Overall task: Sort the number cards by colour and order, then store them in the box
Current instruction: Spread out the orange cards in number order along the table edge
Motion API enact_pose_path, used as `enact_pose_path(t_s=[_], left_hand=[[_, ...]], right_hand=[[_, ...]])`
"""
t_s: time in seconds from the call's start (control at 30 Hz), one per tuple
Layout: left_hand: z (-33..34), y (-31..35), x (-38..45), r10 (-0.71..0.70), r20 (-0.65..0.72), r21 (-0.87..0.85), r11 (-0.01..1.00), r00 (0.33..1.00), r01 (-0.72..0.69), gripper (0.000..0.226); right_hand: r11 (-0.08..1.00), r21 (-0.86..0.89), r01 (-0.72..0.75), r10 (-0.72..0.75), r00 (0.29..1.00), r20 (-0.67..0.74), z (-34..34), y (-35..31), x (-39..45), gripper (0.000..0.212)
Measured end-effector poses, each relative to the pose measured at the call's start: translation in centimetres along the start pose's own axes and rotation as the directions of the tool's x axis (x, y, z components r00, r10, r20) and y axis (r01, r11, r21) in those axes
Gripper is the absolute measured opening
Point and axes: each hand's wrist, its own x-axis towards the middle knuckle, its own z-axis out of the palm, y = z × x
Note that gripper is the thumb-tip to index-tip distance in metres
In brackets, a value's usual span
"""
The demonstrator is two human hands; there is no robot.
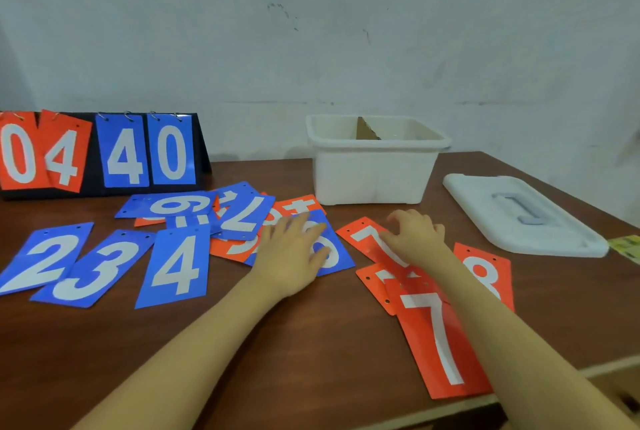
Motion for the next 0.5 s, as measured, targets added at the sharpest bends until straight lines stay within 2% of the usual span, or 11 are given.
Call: enact_pose_path(t_s=[0.07, 0.13, 0.23, 0.3, 0.4, 0.5], left_hand=[[0.2, 0.6, 0.3, 0.077, 0.106, 0.004, 0.997, 0.991, -0.078, 0.049], [0.0, 0.6, 0.8, 0.051, 0.143, -0.009, 0.999, 0.988, -0.050, 0.047], [-0.1, 1.0, 1.1, 0.082, 0.049, -0.023, 0.996, 0.995, -0.081, 0.047], [-0.1, 1.7, 0.6, 0.219, -0.011, -0.106, 0.970, 0.976, -0.219, 0.044], [-0.1, 2.8, -0.5, 0.420, -0.007, -0.179, 0.892, 0.907, -0.414, 0.038], [-0.4, 2.4, -0.7, 0.448, 0.073, -0.176, 0.885, 0.891, -0.430, 0.040]], right_hand=[[0.996, -0.063, -0.066, 0.070, 0.995, 0.076, -0.2, 0.3, 0.6, 0.054], [0.993, -0.057, -0.107, 0.113, 0.986, 0.124, -0.2, 0.5, 1.2, 0.060], [0.989, 0.031, -0.147, 0.140, 0.976, 0.166, -0.3, 0.2, 2.0, 0.052], [0.984, 0.084, -0.156, 0.140, 0.976, 0.167, -0.2, -0.2, 2.4, 0.050], [0.949, 0.311, -0.057, 0.048, 0.998, 0.035, 0.2, -0.1, 2.3, 0.029], [0.813, 0.568, 0.129, 0.028, 0.965, -0.260, -0.2, -0.1, 1.6, 0.016]])
